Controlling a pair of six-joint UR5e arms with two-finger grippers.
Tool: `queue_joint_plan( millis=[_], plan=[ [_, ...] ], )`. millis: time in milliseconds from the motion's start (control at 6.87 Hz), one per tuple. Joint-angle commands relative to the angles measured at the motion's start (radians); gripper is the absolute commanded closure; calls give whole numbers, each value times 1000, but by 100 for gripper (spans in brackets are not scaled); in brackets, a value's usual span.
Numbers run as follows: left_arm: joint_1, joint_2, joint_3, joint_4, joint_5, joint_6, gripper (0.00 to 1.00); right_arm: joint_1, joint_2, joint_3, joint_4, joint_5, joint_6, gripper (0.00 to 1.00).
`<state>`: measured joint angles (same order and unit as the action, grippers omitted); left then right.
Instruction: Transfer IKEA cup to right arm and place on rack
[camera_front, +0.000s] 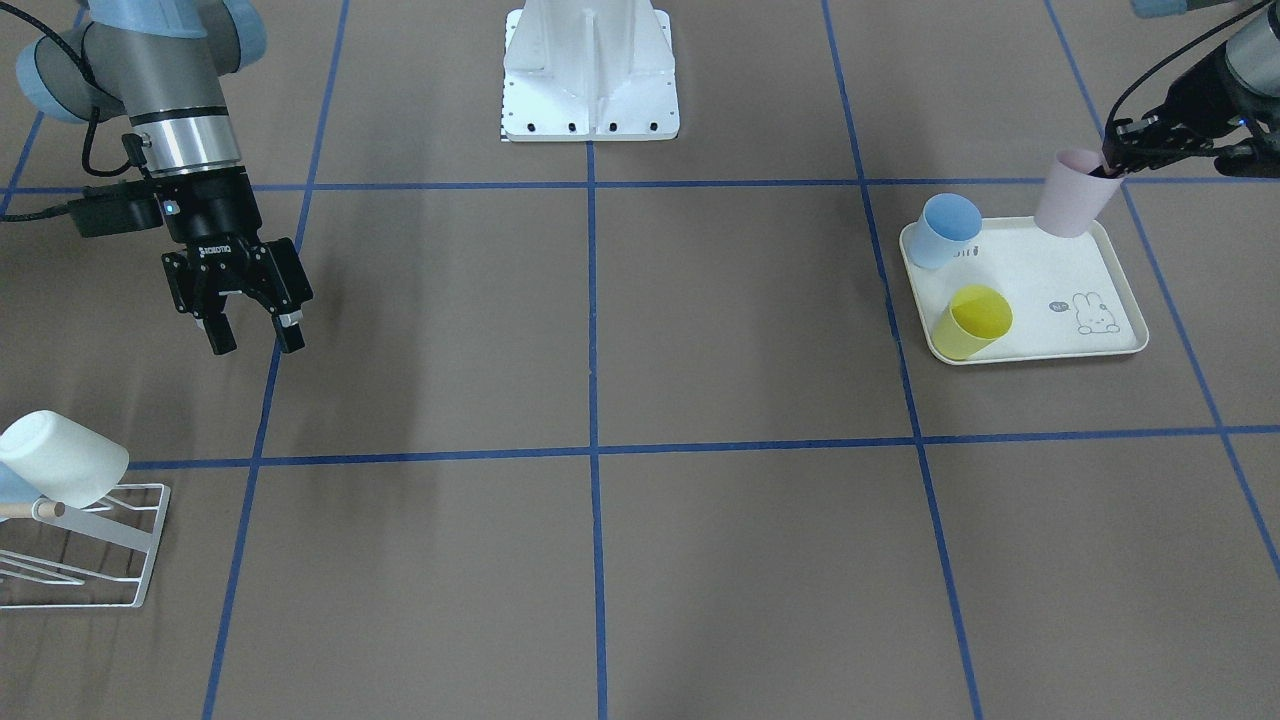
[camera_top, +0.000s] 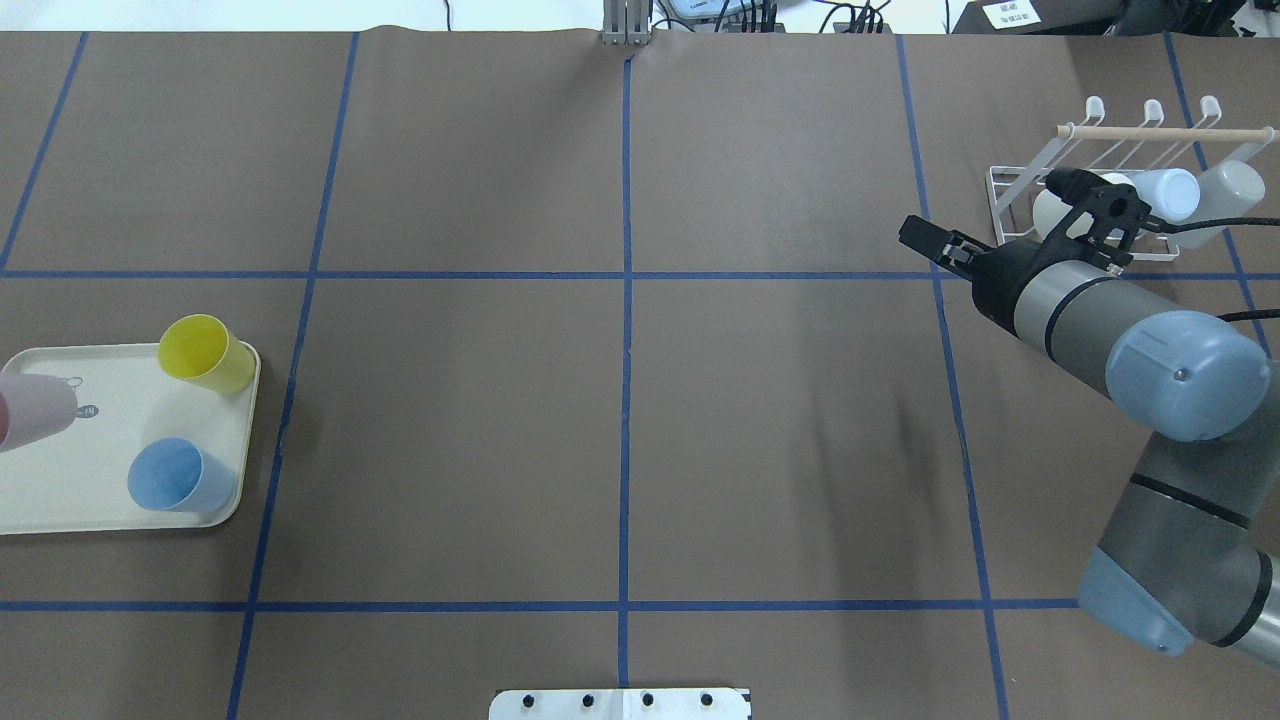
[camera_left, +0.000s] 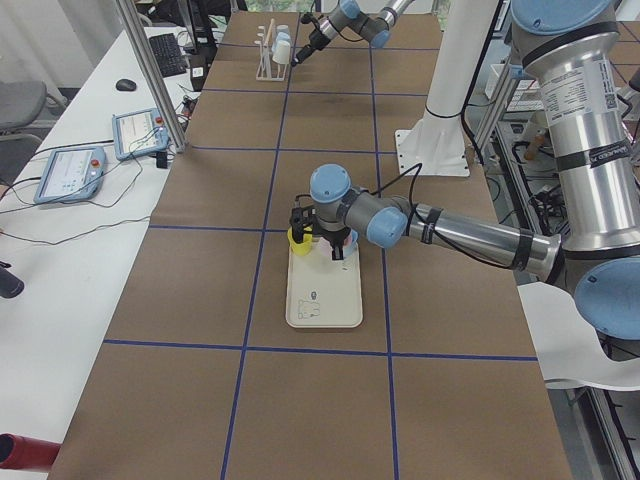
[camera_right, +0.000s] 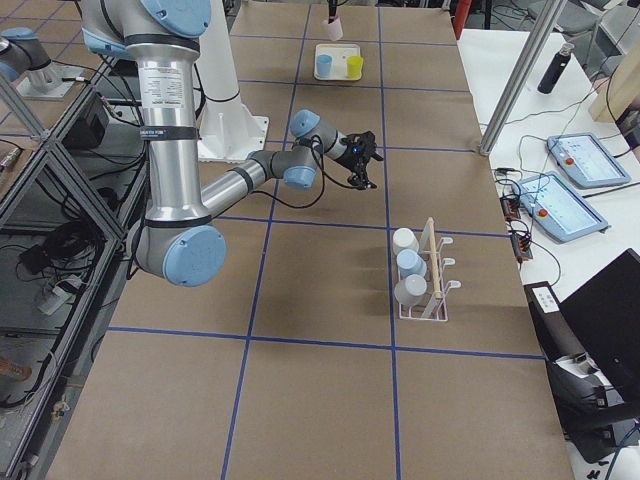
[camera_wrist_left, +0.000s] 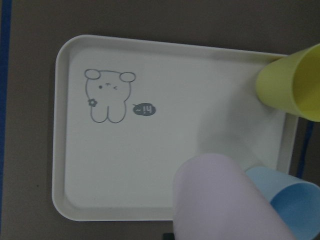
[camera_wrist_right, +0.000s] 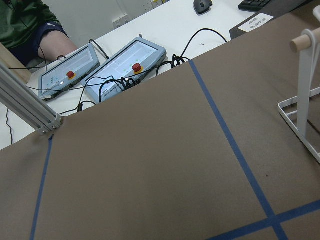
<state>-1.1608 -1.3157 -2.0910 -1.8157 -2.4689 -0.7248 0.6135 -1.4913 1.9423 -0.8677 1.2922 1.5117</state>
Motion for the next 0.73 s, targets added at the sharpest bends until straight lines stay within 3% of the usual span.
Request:
queue_joint_plan(
  millis=[0, 291, 583],
  plan=[
    [-2, -171, -49, 0, -50, -277, 100, -1, 38, 12, -2, 4, 24, 0],
    [32, -391, -38, -48, -51, -564, 100, -40, 109, 40, 1, 21, 127, 0],
    [157, -659, 101, -230, 22, -913, 100, -86, 176, 99, 3, 68, 259, 0]
  ],
)
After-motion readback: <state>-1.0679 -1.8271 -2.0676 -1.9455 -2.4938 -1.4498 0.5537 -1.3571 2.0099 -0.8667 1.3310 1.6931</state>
